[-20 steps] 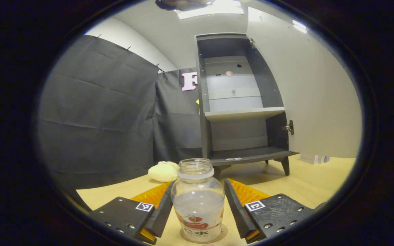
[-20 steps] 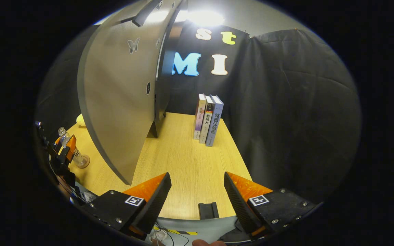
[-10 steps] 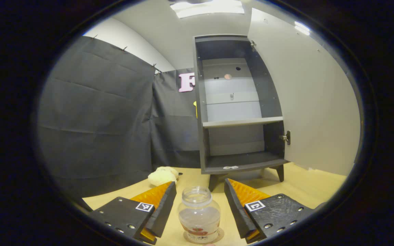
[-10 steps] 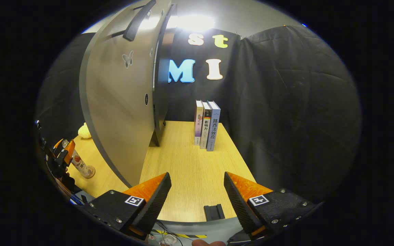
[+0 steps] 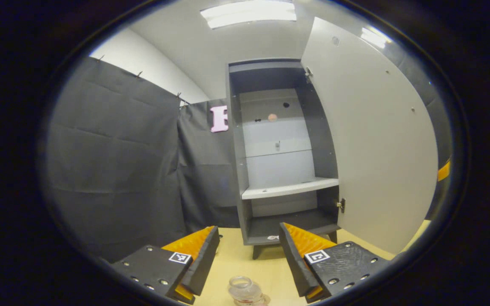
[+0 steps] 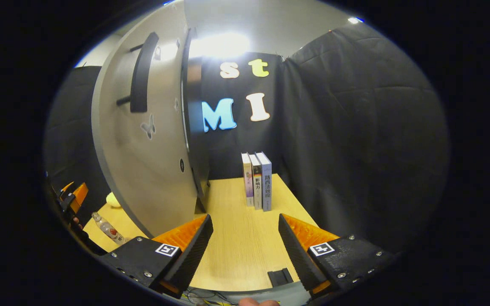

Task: Open the cabinet door with the right hand, grasp the bottle in the cabinet with the left hand and place it on the coaster, then close the cabinet door with the right hand.

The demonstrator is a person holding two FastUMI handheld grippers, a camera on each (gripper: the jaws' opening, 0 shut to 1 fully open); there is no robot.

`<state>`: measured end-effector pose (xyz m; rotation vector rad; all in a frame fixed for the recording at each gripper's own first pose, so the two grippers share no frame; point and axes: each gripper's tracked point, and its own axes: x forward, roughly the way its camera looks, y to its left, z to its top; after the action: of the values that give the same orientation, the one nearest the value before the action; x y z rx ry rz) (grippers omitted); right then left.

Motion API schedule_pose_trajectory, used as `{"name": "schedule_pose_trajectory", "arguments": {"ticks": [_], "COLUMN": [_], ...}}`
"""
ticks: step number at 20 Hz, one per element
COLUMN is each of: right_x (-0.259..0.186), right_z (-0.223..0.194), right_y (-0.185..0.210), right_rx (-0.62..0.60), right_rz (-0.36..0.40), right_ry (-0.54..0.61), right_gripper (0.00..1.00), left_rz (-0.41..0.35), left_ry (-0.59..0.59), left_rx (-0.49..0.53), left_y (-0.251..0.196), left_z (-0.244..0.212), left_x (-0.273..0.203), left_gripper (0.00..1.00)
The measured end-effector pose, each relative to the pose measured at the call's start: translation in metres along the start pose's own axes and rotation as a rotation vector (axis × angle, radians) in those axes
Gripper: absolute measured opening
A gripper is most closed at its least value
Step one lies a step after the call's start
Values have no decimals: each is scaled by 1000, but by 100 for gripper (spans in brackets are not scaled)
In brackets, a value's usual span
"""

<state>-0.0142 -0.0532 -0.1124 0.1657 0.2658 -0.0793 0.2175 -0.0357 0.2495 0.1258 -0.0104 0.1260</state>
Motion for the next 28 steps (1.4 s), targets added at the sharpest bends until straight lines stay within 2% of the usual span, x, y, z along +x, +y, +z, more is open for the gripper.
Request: {"name": "schedule_pose_trajectory", "arguments": {"ticks": [1,2,5,6,9,10,12,15,17,21,24,28], "right_x": [3,6,6,6,5,5,2,-8,-14,-23,-31,-37], "right_z": [9,18,66,84,127,139,152,157,158,160,156,152], "right_y": [6,9,18,18,17,20,32,56,60,81,114,157], "right_rx": [16,23,46,53,78,96,111,82,28,-70,-79,-87], "right_rz": [25,37,76,71,50,52,78,140,122,108,146,189], "right_ry": [-8,-9,-84,-118,-200,-220,-237,-247,-260,-287,-268,-271], "right_gripper": [96,96,95,95,95,92,95,95,95,93,93,93], "left_rz": [-8,-20,-112,-140,-154,-145,-157,-158,-183,-204,-209,-232], "left_ry": [6,-9,-58,-66,-62,-39,12,20,15,37,61,72], "left_rx": [30,57,106,111,79,37,-34,9,14,-37,-63,-68], "left_y": [1,0,-22,-30,-45,-49,-56,-58,-58,-40,-22,1], "left_z": [19,43,109,125,153,153,147,150,151,141,131,119], "left_x": [2,1,-8,-11,-19,-22,-26,-28,-26,-11,4,23], "left_gripper": [86,81,81,84,81,81,81,81,81,81,87,87]}}
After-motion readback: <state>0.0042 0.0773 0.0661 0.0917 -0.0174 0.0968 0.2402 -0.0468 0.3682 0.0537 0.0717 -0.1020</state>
